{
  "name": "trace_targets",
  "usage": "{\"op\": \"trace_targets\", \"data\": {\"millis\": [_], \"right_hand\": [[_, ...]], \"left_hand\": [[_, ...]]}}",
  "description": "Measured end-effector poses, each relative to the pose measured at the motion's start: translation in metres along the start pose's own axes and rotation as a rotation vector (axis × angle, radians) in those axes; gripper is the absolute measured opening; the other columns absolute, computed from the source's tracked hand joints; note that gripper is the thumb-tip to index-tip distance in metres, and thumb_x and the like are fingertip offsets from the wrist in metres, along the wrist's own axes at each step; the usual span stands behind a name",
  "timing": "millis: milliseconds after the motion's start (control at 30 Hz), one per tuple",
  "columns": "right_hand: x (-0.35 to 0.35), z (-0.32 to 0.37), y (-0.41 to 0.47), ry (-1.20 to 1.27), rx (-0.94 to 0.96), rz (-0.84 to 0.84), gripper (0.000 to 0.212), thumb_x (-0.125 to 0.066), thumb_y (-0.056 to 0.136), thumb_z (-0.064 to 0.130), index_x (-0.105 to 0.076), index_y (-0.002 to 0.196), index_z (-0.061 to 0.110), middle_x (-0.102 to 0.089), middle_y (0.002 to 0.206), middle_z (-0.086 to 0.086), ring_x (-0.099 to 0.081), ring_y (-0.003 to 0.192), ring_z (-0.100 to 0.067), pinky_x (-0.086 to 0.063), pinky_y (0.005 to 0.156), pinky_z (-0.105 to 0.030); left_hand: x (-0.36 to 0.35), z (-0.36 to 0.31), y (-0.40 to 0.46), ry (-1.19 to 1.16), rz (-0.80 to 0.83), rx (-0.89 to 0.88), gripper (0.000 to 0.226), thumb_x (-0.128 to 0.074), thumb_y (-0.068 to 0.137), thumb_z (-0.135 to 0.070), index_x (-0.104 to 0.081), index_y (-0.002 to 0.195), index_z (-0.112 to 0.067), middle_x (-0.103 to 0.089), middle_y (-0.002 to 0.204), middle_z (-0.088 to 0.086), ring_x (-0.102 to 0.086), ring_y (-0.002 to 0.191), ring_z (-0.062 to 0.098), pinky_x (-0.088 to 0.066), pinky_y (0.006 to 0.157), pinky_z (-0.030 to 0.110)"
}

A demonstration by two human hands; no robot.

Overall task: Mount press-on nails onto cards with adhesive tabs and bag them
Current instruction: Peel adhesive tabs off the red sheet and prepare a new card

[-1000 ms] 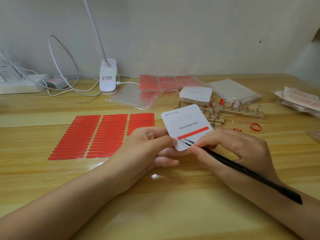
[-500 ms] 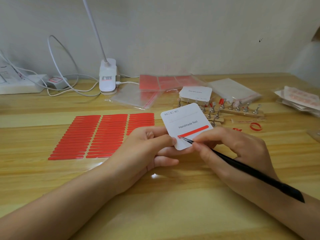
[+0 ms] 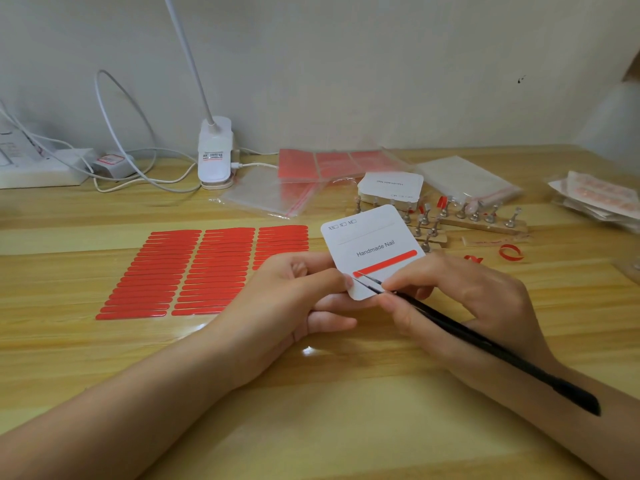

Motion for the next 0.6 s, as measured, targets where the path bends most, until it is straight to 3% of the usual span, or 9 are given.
{"op": "trace_targets", "data": {"millis": [600], "right_hand": [[-0.0024, 0.0003, 0.0001, -0.042, 0.05, -0.001, 0.012, -0.061, 0.081, 0.017, -0.069, 0.081, 0.008, -0.068, 0.076, 0.002, -0.054, 0.072, 0.003, -0.041, 0.069, -0.004]], "left_hand": [[-0.0004, -0.0004, -0.0007, -0.011, 0.005, 0.003, 0.026, -0.049, 0.089, 0.001, -0.071, 0.099, -0.01, -0.073, 0.099, 0.002, -0.07, 0.086, 0.012, -0.053, 0.055, 0.015]]}}
Point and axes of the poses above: each hand's wrist, its own y-axis towards the middle knuckle, its own x-axis out of the back of the hand, z = x × y, the point moved 6 cm from there along y, towards the middle knuckle
